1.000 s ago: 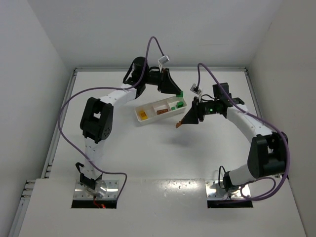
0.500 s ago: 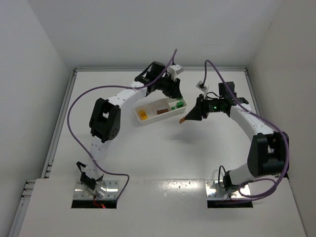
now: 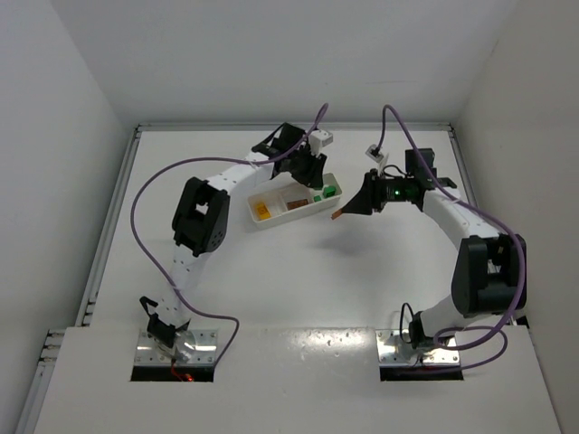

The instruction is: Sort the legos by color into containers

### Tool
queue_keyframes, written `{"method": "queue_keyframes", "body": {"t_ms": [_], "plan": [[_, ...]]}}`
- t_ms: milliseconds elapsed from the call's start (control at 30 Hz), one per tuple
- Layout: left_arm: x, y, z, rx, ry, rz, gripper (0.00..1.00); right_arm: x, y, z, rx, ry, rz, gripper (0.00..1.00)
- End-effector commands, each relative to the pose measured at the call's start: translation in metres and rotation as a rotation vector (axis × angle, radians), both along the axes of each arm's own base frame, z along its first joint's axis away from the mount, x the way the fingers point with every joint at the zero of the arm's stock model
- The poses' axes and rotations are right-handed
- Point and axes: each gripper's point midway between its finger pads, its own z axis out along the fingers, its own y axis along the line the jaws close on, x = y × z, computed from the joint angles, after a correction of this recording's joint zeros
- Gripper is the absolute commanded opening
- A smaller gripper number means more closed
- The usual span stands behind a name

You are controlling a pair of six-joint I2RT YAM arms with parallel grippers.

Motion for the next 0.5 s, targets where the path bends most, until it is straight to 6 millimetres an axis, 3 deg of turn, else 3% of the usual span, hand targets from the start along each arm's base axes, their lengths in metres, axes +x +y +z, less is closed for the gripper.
{"method": "queue_keyframes", "body": {"t_ms": [0, 67, 100, 267, 300, 333, 400, 433, 467], "plan": [[0.008, -0.008, 0.009, -0.014, -0.035, -0.010, 0.48, 0.019, 0.000, 0.016, 0.002, -0.073, -0.017, 0.00], [0.010, -0.009, 0.007, -0.019, -0.026, -0.002, 0.64, 0.023, -0.001, 0.016, -0.004, -0.072, -0.029, 0.00], [0.009, -0.010, 0.008, -0.024, -0.023, -0.009, 0.67, 0.024, -0.002, 0.015, -0.010, -0.072, -0.036, 0.00], [0.007, -0.015, 0.024, -0.075, -0.020, 0.003, 0.72, 0.039, -0.005, 0.014, -0.038, -0.089, -0.079, 0.00], [0.010, -0.010, 0.046, -0.104, -0.046, 0.022, 0.72, 0.043, -0.003, 0.016, -0.049, -0.110, -0.082, 0.00], [0.007, -0.011, 0.059, -0.131, -0.055, 0.022, 0.72, 0.045, -0.002, 0.018, -0.045, -0.116, -0.085, 0.00], [0.014, 0.009, 0.080, -0.194, -0.070, 0.083, 0.72, 0.054, -0.002, 0.025, -0.033, -0.123, -0.110, 0.00], [0.010, 0.016, 0.120, -0.249, -0.123, 0.089, 0.72, 0.056, 0.002, 0.024, -0.026, -0.116, -0.108, 0.00], [0.008, 0.023, 0.127, -0.288, -0.126, 0.110, 0.72, 0.063, 0.003, 0.027, -0.013, -0.122, -0.117, 0.00]]}}
